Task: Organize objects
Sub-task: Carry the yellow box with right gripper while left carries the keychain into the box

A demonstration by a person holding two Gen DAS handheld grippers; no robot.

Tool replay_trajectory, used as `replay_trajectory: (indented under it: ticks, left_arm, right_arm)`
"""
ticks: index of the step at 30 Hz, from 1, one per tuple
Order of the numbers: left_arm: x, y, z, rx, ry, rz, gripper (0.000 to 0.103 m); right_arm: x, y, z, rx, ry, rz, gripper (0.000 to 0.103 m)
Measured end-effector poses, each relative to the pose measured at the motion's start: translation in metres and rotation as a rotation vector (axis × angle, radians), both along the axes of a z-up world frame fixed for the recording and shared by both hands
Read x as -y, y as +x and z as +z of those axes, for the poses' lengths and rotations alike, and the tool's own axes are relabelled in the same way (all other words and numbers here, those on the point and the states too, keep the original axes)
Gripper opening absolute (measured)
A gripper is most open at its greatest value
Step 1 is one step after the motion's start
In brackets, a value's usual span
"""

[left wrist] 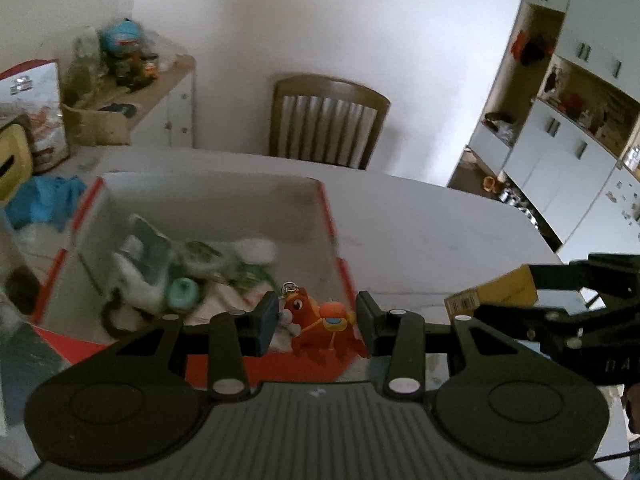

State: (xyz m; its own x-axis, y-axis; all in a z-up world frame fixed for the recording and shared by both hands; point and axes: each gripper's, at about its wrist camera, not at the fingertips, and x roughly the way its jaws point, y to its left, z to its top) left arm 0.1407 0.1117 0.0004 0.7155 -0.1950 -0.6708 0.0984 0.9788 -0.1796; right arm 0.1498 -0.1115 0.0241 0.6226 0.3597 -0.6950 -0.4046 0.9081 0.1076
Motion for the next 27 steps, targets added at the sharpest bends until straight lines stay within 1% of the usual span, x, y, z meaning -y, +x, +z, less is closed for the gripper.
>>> replay_trajectory:
  ticks: [8, 14, 19, 27]
  left_arm:
    - [-0.054, 0.016, 0.008, 0.028, 0.033, 0.038, 0.041]
    - [-0.082, 0.039, 0.003, 0.03, 0.053, 0.056, 0.041]
    - [-0.091, 0.06, -0.006, 0.025, 0.058, 0.056, 0.041]
    - [-0.087, 0.097, -0.027, -0.003, 0.071, 0.032, 0.041]
  right_arm:
    - [-0.053, 0.011, -0.002, 0.007, -0.018, 0.036, 0.07]
    - [-0.089, 0.027, -0.008, 0.009, -0.038, 0.052, 0.07]
    - [-0.116, 0.042, -0.02, 0.002, -0.067, 0.074, 0.07]
    - [-0.144, 0.072, -0.045, -0.005, -0.124, 0.104, 0.07]
